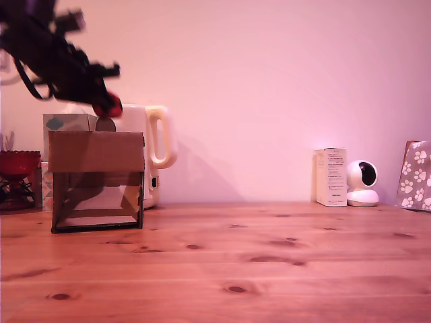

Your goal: Drop the footbag into the cardboard dice tower

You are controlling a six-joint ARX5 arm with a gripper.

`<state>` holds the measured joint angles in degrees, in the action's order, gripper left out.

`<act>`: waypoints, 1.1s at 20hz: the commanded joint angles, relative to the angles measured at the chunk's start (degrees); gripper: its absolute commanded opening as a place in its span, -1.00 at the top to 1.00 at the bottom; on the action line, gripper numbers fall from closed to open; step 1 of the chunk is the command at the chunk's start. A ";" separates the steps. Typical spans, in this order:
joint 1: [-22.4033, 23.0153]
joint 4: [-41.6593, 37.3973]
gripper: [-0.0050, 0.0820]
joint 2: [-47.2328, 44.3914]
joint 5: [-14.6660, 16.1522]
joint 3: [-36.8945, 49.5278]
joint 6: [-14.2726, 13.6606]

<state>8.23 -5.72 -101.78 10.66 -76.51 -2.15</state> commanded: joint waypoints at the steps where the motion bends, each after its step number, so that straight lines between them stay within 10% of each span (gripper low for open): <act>1: -0.09 0.85 0.72 -1.18 0.52 -3.08 -1.18; 6: -0.61 0.85 0.63 -2.91 0.83 -5.01 -2.75; 10: -0.83 2.10 -0.81 -2.91 0.90 -5.90 -4.33; 17: -0.17 9.75 -0.86 0.61 0.94 -6.56 -4.31; 19: 0.09 14.03 -0.62 2.43 0.96 -6.56 -4.31; 22: 1.03 20.65 0.94 5.46 1.66 -6.56 -4.26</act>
<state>8.69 14.11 -97.60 11.90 -83.02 -6.24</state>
